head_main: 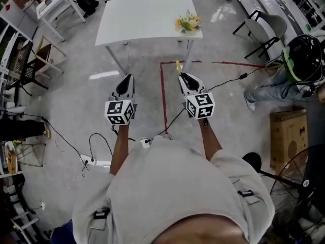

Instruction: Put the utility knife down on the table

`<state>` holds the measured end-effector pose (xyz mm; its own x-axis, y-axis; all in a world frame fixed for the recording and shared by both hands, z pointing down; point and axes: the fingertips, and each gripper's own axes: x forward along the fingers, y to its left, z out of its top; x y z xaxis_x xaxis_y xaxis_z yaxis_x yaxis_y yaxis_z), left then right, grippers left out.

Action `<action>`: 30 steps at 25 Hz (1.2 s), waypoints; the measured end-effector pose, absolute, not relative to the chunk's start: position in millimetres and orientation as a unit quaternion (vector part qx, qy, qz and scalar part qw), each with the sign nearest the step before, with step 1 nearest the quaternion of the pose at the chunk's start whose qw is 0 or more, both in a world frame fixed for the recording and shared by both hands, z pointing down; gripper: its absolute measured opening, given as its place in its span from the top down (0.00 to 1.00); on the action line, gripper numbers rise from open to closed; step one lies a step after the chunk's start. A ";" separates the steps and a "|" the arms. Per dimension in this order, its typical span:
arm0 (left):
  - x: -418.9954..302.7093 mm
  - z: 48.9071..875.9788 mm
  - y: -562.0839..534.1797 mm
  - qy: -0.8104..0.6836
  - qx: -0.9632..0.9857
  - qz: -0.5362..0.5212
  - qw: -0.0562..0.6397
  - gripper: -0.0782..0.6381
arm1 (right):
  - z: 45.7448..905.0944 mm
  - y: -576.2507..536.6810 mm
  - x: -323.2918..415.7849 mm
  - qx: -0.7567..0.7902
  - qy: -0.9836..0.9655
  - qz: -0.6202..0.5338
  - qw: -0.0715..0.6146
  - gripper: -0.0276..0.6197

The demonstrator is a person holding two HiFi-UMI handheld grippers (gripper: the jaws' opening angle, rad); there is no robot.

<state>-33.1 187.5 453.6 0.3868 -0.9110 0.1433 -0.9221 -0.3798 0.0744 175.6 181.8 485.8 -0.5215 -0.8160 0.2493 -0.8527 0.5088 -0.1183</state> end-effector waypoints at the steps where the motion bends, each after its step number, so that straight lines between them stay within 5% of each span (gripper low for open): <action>1: -31.3 453.2 181.9 -0.553 0.829 0.040 0.070 0.86 | 485.8 175.0 176.0 0.481 -0.866 0.113 0.081 0.83; 30: -75.9 488.1 16.9 -0.550 0.828 0.026 0.105 0.86 | 508.5 11.0 122.2 0.477 -0.863 0.118 0.114 0.83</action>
